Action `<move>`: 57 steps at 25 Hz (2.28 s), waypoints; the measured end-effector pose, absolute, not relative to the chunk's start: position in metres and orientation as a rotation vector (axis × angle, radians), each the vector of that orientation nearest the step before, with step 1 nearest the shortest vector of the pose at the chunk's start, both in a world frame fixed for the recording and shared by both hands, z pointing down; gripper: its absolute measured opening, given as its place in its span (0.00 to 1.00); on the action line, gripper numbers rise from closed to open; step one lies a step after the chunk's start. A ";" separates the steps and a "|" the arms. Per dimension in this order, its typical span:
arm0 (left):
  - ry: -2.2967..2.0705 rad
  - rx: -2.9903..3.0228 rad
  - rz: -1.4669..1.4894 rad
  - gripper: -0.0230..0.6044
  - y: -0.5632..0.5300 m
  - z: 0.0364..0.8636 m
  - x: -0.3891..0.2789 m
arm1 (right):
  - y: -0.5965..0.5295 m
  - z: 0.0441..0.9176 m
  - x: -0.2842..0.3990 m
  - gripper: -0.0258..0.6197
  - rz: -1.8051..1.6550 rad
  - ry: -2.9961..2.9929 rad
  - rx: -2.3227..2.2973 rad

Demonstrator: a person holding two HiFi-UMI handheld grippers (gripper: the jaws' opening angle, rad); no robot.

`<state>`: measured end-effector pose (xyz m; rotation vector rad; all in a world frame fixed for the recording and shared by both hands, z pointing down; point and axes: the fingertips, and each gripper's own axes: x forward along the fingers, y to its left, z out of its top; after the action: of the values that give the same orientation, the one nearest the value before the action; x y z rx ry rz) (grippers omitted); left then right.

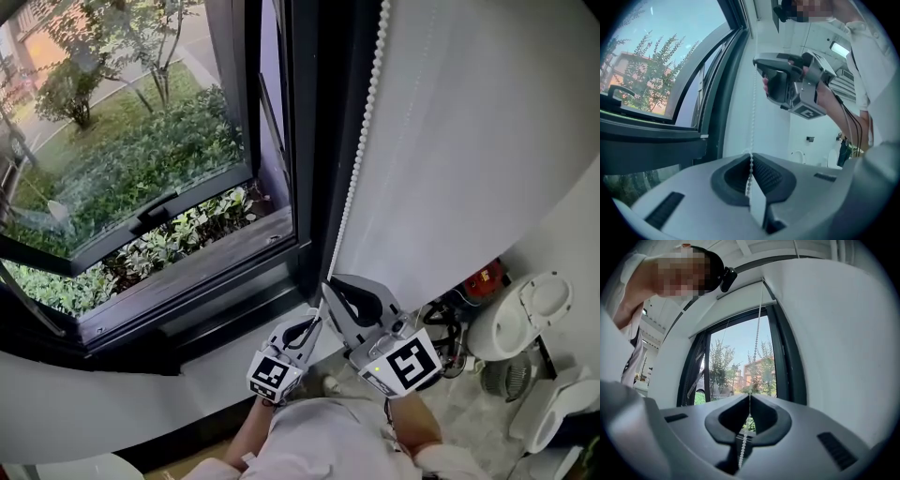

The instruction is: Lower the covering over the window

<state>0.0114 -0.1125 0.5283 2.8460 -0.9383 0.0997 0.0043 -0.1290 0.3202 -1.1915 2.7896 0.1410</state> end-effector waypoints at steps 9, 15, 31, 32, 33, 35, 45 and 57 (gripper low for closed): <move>-0.932 2.827 0.185 0.06 -0.114 0.556 0.015 | -0.131 0.348 0.011 0.04 0.010 2.753 -1.192; -0.910 2.793 0.241 0.06 -0.111 0.581 0.017 | -0.130 0.373 0.012 0.04 -0.073 2.750 -1.217; -0.864 2.717 0.324 0.06 -0.097 0.644 0.013 | -0.122 0.462 0.003 0.04 -0.283 2.855 -1.256; -0.864 2.714 0.326 0.06 -0.097 0.645 0.012 | -0.122 0.467 0.003 0.04 -0.303 2.856 -1.259; -0.866 2.713 0.326 0.06 -0.096 0.644 0.012 | -0.122 0.471 0.003 0.04 -0.316 2.856 -1.262; -0.869 2.714 0.323 0.06 -0.095 0.642 0.010 | -0.122 0.475 0.004 0.04 -0.328 2.856 -1.271; -0.936 2.720 0.245 0.06 -0.088 0.604 -0.002 | -0.122 0.477 0.009 0.04 -0.305 2.842 -1.289; -0.996 2.895 -0.018 0.23 -0.078 0.456 -0.019 | -0.119 0.476 0.007 0.04 -0.284 2.871 -1.258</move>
<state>-0.0193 -0.0779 0.4557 2.8948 -0.9962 -0.0183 0.0069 -0.1188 0.4762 -1.2582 2.8708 -0.2838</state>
